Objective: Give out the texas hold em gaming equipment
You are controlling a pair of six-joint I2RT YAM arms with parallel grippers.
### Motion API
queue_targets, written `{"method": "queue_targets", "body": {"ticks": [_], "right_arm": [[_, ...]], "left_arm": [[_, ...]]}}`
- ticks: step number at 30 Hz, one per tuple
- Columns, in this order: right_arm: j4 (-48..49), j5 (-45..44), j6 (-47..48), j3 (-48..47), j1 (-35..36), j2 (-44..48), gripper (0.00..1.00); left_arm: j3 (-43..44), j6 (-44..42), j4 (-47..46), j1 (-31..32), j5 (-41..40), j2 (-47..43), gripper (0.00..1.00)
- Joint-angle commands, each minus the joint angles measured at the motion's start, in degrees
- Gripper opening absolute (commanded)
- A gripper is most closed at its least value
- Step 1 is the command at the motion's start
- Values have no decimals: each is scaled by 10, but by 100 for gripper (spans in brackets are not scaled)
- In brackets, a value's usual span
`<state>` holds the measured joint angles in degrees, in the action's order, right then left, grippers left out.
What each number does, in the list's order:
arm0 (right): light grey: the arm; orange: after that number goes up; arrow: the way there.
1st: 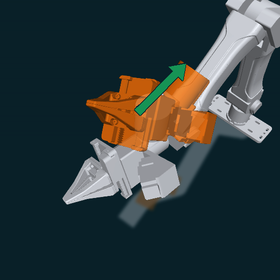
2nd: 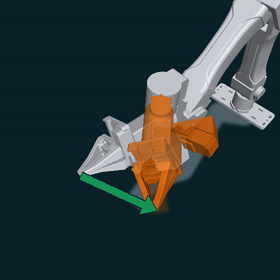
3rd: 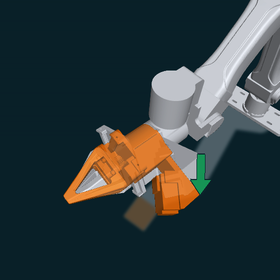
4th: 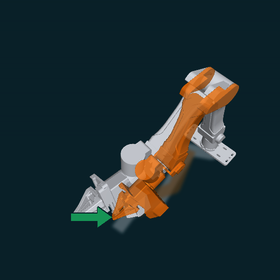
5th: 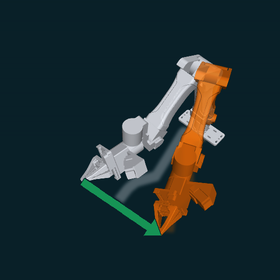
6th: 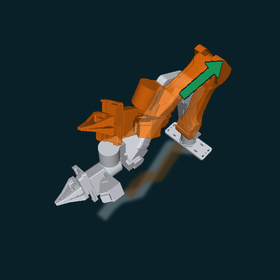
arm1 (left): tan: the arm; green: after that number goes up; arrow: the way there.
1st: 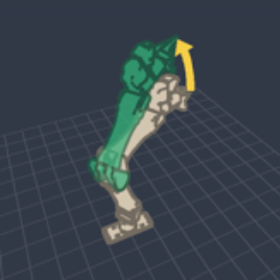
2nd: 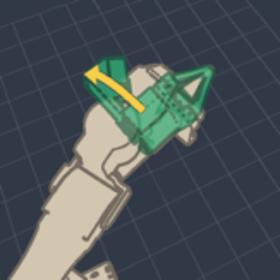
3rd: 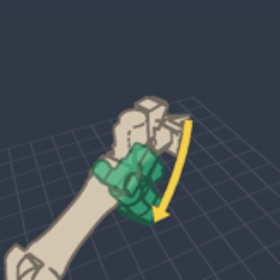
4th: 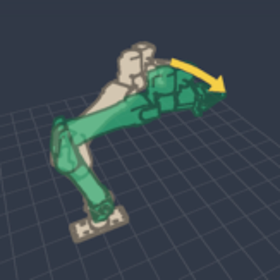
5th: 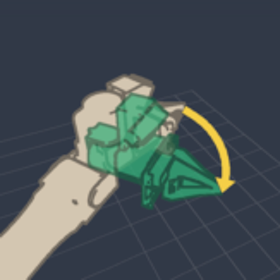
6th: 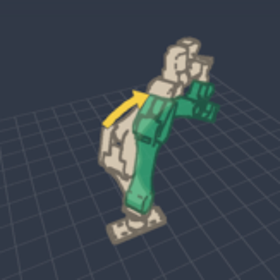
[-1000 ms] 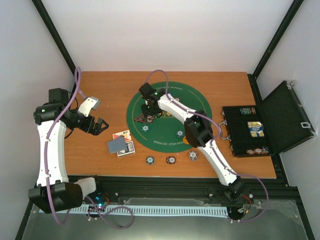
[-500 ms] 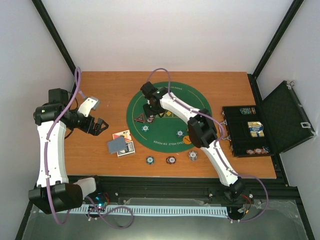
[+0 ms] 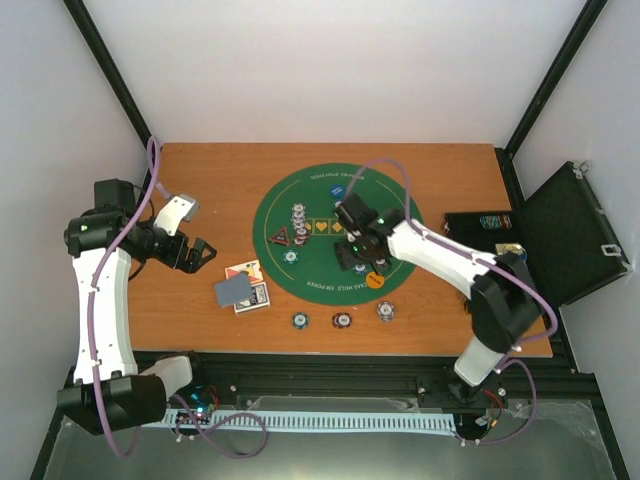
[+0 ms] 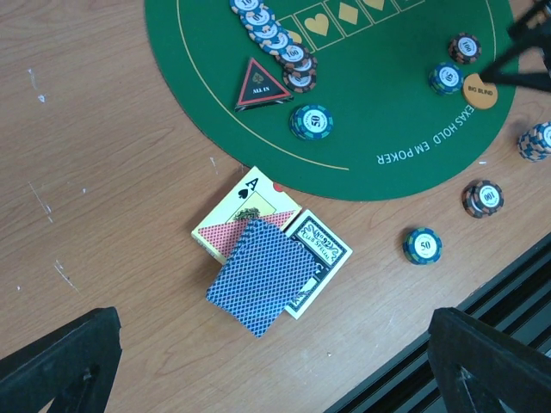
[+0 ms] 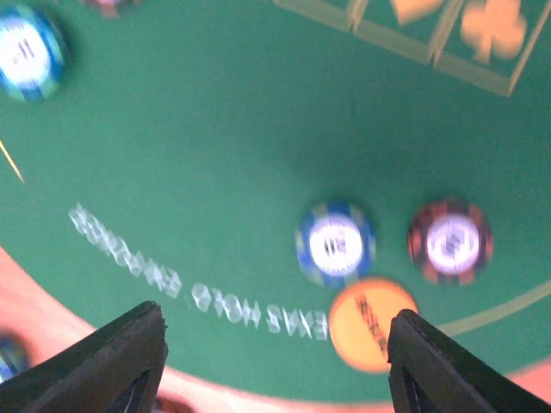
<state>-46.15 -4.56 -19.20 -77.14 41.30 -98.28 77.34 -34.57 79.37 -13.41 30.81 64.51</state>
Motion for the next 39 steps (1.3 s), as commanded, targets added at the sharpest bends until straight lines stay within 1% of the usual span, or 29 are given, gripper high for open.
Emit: {"method": "queue_targets", "body": {"ticks": [1, 4, 8, 20, 25, 29, 34, 37, 39], "right_arm": [[25, -9, -42, 137, 5, 88, 72], [24, -6, -59, 205, 7, 143, 74], [16, -15, -73, 251, 8, 181, 76], [45, 9, -86, 319, 12, 181, 75], [51, 14, -88, 325, 15, 169, 71], [56, 13, -92, 331, 18, 166, 64], [55, 7, -95, 333, 23, 161, 57], [53, 1, -99, 332, 26, 160, 51], [51, -1, -101, 332, 28, 162, 48]], "left_arm": [[5, -13, 6, -3, 17, -11, 100], [3, -13, 6, -3, 17, -11, 100], [0, -13, 9, -4, 16, -11, 100], [10, -13, 11, -3, 14, -8, 100], [13, -13, 12, -3, 14, -6, 100], [15, -13, 10, -3, 11, -5, 100], [17, -13, 10, -3, 12, -3, 100], [17, -14, 10, -3, 11, -4, 100], [15, -15, 10, -3, 10, -5, 100]]}}
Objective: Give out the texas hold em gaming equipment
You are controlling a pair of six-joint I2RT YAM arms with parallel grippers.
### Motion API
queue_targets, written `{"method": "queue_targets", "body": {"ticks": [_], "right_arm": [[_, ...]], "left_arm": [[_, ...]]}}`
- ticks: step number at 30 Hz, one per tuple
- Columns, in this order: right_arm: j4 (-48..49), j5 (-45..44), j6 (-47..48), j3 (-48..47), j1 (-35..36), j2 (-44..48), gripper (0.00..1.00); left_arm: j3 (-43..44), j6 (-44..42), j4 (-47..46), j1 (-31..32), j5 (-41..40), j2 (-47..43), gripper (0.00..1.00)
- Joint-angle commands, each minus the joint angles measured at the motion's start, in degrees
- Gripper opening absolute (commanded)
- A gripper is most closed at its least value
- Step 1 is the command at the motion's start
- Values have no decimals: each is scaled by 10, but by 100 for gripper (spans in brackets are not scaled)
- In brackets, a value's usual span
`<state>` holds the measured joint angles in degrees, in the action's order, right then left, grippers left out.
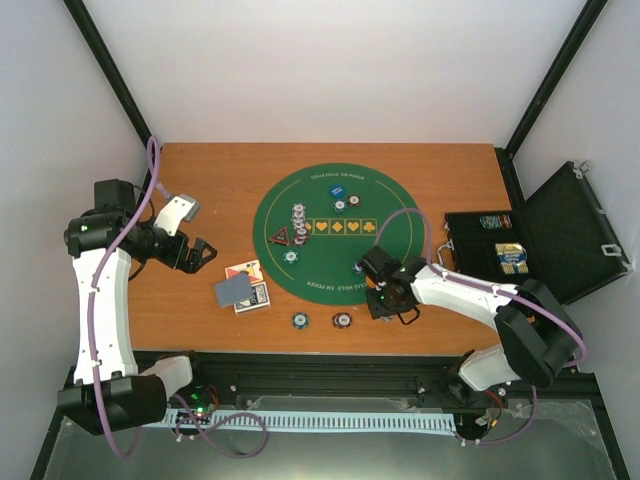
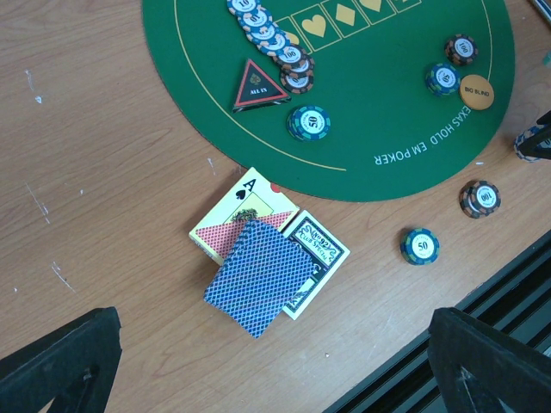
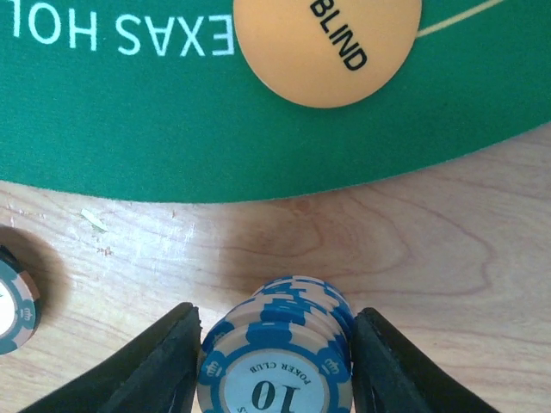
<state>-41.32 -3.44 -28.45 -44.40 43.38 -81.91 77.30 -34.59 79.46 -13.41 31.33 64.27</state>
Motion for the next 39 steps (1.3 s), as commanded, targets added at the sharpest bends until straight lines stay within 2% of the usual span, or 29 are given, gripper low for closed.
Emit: {"method": "queue_targets", "body": {"ticks": [1, 5, 7, 10, 13, 19, 25, 33, 39], "right_arm": [[2, -14, -9, 5, 8, -1, 48], [-2, -23, -13, 4, 10, -2, 48], [-6, -27, -15, 1, 11, -6, 53], [-10, -39, -19, -1, 17, -9, 53], [-12, -43, -22, -1, 21, -9, 51], [-22, -51, -30, -5, 23, 10, 39], [-46, -52, -26, -31, 23, 29, 39], [-86, -83, -6, -96, 21, 31, 39], [-86, -86, 57, -206, -52, -30, 39]], "left_arm": [[15, -14, 9, -3, 4, -3, 100], [14, -15, 8, -3, 3, -3, 100], [16, -16, 8, -3, 3, -4, 100], [16, -17, 8, -3, 3, -5, 100], [17, -18, 9, -4, 2, -4, 100], [17, -19, 11, -3, 3, -5, 100], [17, -20, 13, -4, 5, -4, 100], [19, -21, 15, -3, 4, -2, 100], [19, -23, 20, -3, 6, 0, 100]]}}
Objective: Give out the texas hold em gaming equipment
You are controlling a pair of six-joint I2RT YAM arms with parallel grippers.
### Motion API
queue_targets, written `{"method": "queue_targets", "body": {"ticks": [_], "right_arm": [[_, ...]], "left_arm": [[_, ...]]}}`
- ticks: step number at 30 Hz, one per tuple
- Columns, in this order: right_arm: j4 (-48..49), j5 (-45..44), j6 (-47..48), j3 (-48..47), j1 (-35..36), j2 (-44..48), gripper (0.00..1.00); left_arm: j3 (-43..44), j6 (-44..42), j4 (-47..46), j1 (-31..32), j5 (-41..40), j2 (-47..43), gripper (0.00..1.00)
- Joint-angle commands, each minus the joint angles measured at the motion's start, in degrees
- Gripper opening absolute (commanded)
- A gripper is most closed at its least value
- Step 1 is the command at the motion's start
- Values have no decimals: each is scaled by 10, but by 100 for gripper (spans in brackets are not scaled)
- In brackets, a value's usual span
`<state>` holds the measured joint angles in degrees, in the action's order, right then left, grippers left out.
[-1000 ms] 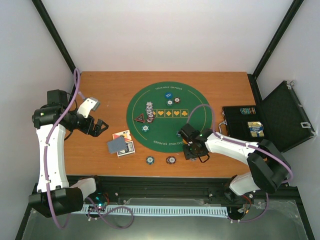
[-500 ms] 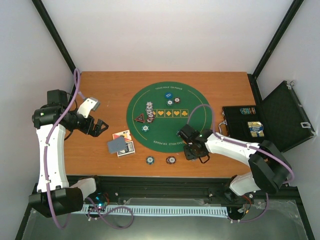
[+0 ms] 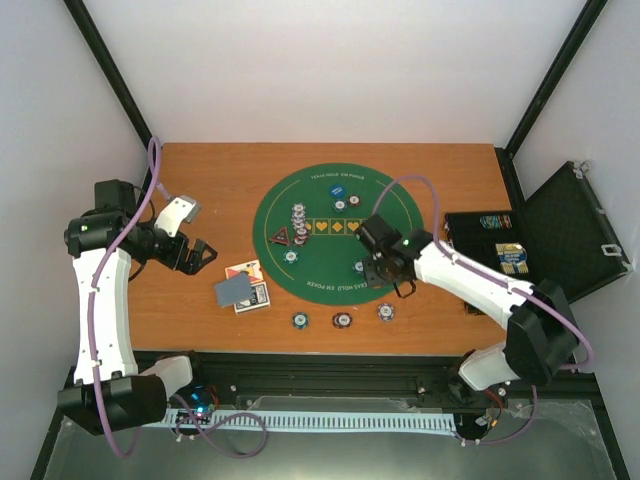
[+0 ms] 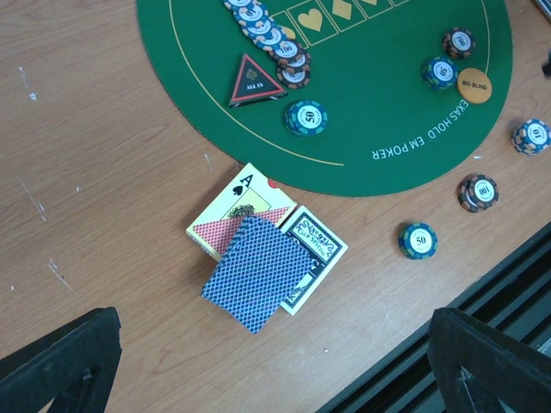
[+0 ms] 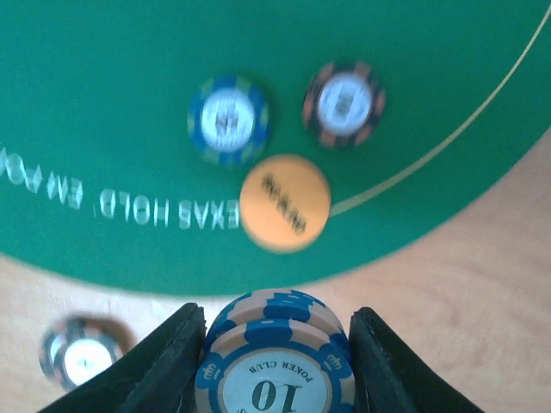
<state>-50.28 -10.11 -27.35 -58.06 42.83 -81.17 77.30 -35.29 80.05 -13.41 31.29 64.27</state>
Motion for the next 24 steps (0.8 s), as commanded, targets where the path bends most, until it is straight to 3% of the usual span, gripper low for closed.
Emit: {"method": "queue_targets", "body": {"ticks": [1, 6, 15, 24], "right_arm": [[7, -13, 58, -93, -64, -54, 39], [16, 13, 101, -235, -133, -176, 38], [-4, 54, 115, -494, -197, -428, 37], [-35, 75, 107, -676, -232, -579, 37]], "left_arm": [[19, -16, 14, -3, 7, 0, 100], [22, -16, 17, -3, 5, 0, 100], [29, -16, 20, -3, 7, 11, 100], [17, -14, 7, -3, 2, 22, 100]]}}
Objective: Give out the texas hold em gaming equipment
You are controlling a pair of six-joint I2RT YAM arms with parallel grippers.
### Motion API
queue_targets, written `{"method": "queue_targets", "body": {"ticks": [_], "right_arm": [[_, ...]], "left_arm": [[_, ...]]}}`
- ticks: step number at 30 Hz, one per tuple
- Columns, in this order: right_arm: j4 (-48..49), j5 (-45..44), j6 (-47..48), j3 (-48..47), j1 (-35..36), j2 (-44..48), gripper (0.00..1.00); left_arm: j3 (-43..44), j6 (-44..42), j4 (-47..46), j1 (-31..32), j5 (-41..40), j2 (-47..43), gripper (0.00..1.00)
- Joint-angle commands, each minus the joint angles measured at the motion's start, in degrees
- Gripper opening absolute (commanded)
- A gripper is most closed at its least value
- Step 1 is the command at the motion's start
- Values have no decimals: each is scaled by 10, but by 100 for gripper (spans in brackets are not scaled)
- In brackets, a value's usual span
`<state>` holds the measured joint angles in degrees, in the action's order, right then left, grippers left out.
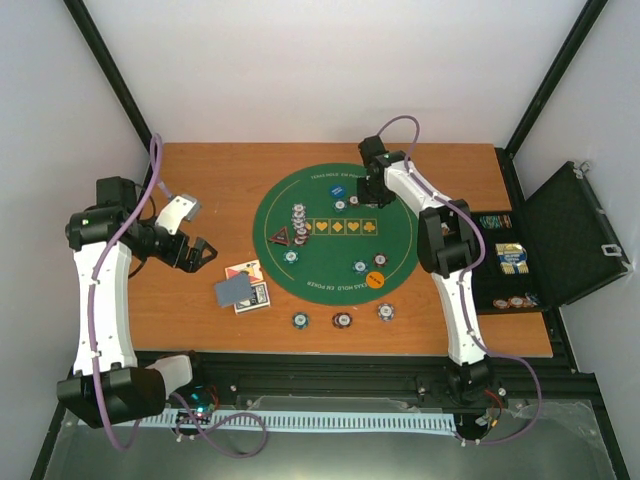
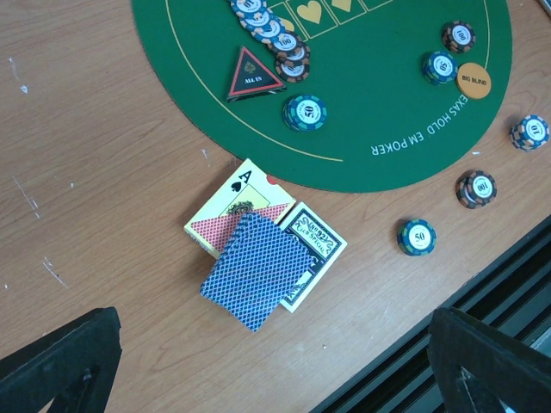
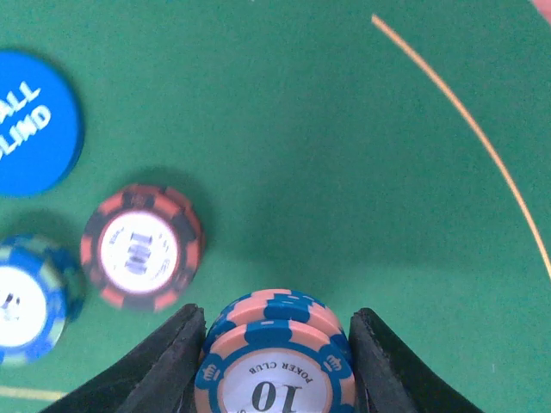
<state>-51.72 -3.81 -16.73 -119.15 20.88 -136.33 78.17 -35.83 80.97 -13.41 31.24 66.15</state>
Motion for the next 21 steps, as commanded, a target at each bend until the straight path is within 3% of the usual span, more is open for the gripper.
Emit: {"method": "queue_targets", "body": {"ticks": [1, 16, 21], "right_arm": [[-23, 13, 1, -82, -16, -39, 37], [-35, 21, -6, -143, -27, -106, 41], [-43, 20, -9, -161, -28, -111, 53]], "left_arm": [[7, -9, -3, -3, 1, 3, 100], [9, -6, -7, -3, 3, 11, 100], [9, -6, -7, -3, 2, 7, 100]]}}
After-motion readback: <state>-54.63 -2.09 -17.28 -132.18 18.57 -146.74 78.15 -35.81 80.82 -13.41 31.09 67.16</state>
